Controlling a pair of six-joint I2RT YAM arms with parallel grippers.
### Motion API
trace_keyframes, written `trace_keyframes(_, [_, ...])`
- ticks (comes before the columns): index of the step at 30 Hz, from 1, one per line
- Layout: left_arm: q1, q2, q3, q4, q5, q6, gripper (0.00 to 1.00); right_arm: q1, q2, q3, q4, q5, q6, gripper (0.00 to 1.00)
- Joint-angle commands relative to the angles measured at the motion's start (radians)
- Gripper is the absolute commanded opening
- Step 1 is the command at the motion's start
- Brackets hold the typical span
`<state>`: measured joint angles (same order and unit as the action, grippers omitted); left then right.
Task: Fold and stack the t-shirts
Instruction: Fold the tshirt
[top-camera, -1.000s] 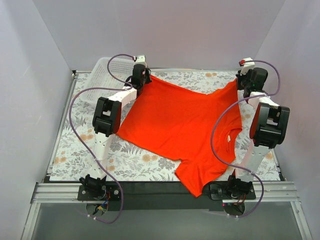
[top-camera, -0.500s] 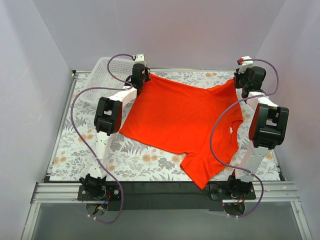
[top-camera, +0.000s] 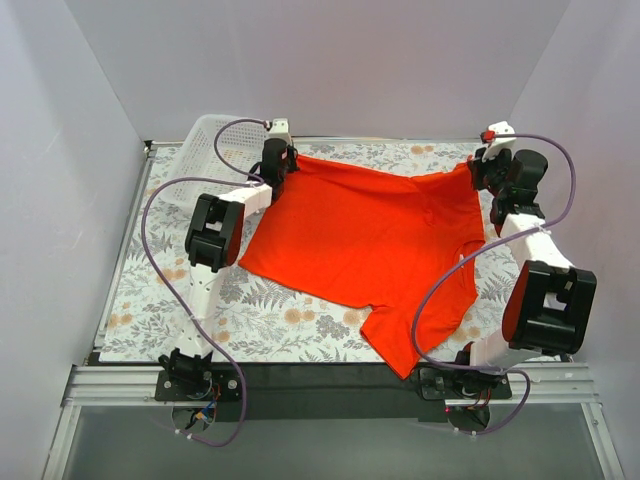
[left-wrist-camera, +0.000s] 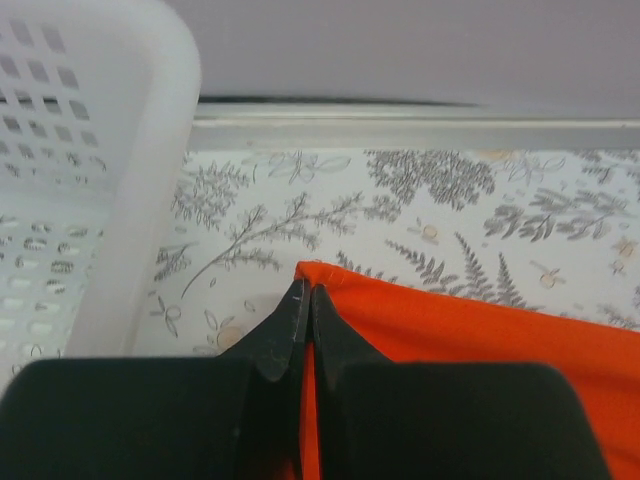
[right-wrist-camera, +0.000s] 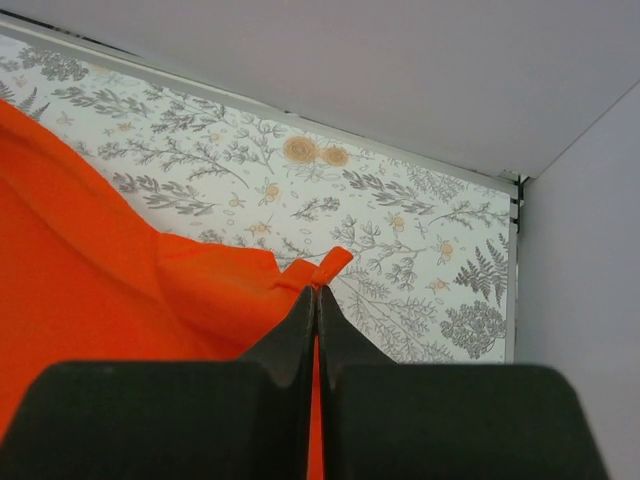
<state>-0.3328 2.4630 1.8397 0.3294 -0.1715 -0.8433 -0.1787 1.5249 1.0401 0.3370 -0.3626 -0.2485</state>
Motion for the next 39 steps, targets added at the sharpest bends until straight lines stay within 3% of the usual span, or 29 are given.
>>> trace_keyframes(1, [0.009, -0.13, -0.082, 0.089, 0.001, 0.035, 0.0, -0.001, -0.054, -0.057, 0.033, -0.025, 0.009, 0.01])
trace_keyframes(17, [0.017, -0.263, -0.281, 0.249, 0.013, 0.072, 0.0, -0.001, -0.146, -0.183, 0.013, -0.045, -0.023, 0.01])
trace_keyframes(39, [0.023, -0.242, -0.295, 0.235, 0.023, 0.105, 0.0, -0.007, -0.204, -0.207, -0.084, -0.081, -0.057, 0.01])
